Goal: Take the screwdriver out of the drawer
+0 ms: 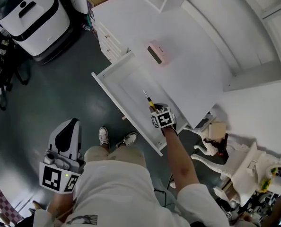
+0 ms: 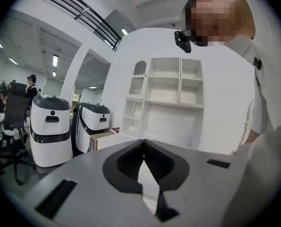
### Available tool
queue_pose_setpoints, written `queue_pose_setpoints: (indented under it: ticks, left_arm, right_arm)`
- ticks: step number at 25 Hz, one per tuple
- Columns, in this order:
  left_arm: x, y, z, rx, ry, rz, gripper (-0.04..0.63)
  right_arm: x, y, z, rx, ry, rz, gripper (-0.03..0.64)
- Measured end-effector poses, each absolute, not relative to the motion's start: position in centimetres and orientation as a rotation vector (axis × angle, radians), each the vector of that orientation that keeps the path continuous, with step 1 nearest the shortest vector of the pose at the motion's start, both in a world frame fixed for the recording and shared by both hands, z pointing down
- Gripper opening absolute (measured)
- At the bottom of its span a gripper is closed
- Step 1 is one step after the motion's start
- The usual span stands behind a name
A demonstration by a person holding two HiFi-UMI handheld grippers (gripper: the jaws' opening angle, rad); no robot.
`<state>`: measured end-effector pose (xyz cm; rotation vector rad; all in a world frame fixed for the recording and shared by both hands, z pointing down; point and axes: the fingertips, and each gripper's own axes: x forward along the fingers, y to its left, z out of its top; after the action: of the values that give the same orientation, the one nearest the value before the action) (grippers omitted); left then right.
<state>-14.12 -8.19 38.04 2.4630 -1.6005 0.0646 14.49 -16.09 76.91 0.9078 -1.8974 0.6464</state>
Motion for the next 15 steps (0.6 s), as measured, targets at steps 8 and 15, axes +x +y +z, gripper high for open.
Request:
queue_pose_setpoints:
  ticks: [8, 15]
  left_arm:
    - [-12.4, -9.3, 36.4, 2.562, -1.489, -0.02, 0.015]
    - [-12.0, -9.7, 34.9, 2.633, -1.419, -0.081, 0.015]
  right_arm:
    - [14.9, -15.2, 73.1, 1.015, -1.931, 0.625, 0.086]
    - [15.4, -14.7, 68.7, 1.172, -1.979, 0.649, 0.086]
